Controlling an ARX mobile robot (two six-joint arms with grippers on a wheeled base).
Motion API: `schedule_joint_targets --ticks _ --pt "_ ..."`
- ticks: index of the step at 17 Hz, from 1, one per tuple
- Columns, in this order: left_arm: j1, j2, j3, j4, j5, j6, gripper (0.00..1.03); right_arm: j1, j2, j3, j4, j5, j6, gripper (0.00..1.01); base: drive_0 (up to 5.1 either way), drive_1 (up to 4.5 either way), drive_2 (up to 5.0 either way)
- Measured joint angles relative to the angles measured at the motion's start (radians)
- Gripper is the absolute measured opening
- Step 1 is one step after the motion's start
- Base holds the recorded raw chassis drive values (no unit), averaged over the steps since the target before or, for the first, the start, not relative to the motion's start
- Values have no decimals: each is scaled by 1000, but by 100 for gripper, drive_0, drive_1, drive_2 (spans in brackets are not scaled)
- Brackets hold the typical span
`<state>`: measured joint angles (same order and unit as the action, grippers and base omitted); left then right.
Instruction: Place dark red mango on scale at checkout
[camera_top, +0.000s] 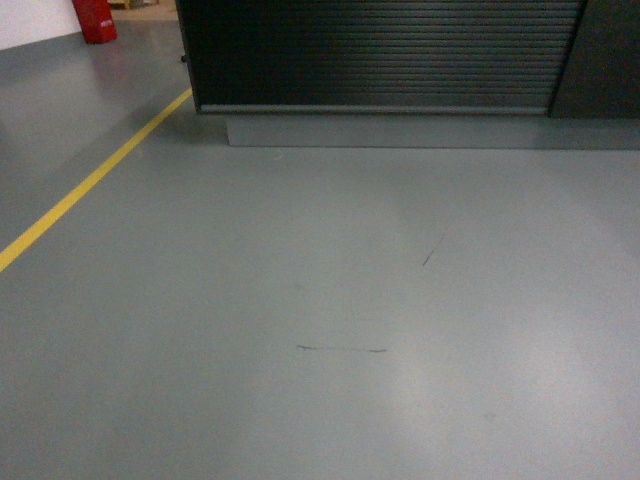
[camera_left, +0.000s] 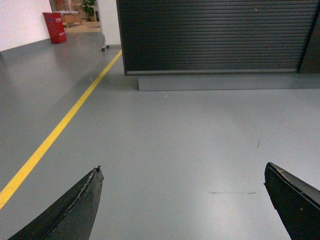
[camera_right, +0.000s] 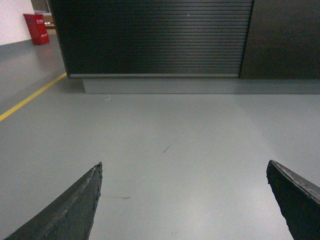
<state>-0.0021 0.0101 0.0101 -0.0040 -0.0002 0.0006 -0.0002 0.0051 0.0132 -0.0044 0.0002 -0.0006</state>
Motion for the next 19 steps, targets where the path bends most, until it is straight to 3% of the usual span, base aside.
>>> schedule_joint_targets --ticks 19 --pt "0 0 0 2 0 0 98 0 0 0 0 -1 0 98 -2 421 -425"
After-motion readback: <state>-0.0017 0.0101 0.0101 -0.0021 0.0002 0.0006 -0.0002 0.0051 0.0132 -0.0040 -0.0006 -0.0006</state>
